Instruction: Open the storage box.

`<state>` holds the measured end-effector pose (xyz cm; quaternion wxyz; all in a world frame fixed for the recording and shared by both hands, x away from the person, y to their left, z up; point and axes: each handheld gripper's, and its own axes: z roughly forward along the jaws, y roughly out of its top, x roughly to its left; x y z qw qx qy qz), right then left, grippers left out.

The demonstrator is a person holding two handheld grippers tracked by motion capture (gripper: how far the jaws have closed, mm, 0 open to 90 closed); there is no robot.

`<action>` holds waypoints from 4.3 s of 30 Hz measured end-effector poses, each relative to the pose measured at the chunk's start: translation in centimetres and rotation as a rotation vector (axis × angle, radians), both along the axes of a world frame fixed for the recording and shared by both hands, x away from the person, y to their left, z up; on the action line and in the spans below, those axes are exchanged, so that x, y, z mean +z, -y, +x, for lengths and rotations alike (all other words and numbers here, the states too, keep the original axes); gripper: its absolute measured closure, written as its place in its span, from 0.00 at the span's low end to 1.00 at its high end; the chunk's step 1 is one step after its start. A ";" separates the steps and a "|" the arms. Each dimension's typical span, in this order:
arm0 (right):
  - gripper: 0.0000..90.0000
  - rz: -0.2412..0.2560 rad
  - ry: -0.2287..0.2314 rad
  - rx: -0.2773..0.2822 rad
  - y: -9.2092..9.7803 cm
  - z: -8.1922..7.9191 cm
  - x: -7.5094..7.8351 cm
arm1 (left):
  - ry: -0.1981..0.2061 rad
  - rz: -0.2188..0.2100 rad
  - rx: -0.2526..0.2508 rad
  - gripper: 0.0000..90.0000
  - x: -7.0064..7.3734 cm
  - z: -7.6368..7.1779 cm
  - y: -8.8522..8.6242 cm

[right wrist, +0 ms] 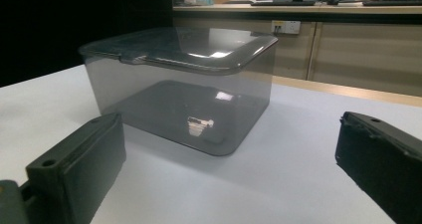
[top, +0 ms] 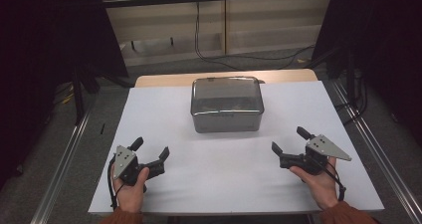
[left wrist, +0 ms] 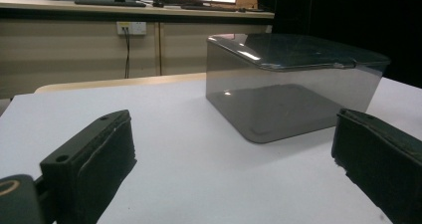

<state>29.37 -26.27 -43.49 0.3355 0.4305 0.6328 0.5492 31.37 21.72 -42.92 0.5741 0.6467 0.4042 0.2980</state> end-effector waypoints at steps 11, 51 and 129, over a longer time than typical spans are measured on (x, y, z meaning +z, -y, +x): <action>0.00 0.041 0.013 0.034 -1.7 1.3 0.7 | 0.014 0.012 -0.018 0.03 -0.1 -0.1 0.4; 0.03 -0.323 0.160 0.180 -8.7 5.8 3.2 | 0.006 0.022 -0.009 0.03 -0.2 0.1 0.2; 0.86 -1.285 0.447 0.178 -15.6 7.7 0.5 | -0.031 0.086 -0.060 0.05 -0.4 0.4 0.5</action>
